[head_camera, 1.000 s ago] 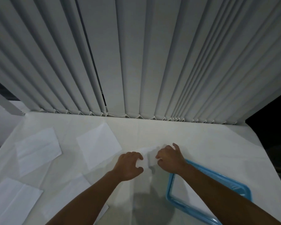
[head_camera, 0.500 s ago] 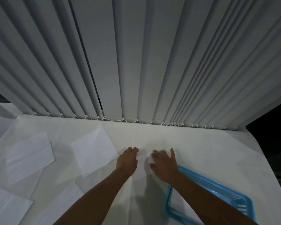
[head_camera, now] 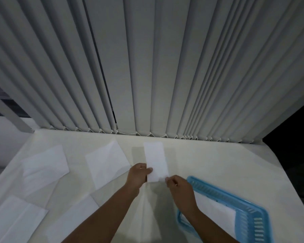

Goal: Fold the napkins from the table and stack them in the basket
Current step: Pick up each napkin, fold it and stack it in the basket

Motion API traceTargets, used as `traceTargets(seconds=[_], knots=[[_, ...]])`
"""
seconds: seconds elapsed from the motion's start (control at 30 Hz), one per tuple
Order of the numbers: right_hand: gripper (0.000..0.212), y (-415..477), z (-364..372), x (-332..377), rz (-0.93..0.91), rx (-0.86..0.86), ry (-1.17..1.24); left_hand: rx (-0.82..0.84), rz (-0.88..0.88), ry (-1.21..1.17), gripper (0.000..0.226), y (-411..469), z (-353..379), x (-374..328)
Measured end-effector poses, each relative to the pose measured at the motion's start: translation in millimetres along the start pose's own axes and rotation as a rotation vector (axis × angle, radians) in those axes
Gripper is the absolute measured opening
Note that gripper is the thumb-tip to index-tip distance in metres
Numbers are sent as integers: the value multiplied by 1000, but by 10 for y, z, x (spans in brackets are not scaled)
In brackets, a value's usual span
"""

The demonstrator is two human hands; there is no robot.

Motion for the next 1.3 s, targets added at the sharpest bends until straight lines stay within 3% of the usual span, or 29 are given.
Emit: traceTargets(seconds=[0.13, 0.3, 0.53, 0.67, 0.9, 1.1, 1.3], knots=[[35, -293, 131, -87, 297, 102, 292, -24, 10, -273, 17, -451, 102, 63], [20, -509, 11, -83, 328, 55, 589, 35, -4, -383, 6, -937, 276, 251], [31, -794, -488, -267, 232, 64, 457, -28, -63, -501, 4, -1143, 324, 284], [21, -917, -841, -523, 242, 13, 440, -23, -48, -439, 5, -1159, 365, 203], [7, -988, -1443, -937, 293, -140, 510, 8, 105, 45, 3, -1238, 689, 265], [4, -946, -1547, -1354, 375, -257, 474, 61, 169, 423, 18, -1260, 859, 436], [18, -935, -1544, -1566, 408, -291, 430, -12, 240, 882, 28, -1153, 911, 452]])
Point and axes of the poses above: each hand's wrist, its own y-axis towards the middle knuckle, its own z-axis out of the palm, x = y × z, the point moved 7 cm from there along y, towards the middle knuckle, and after that the axes turned 1 degree about z, right-handed, at the moved point
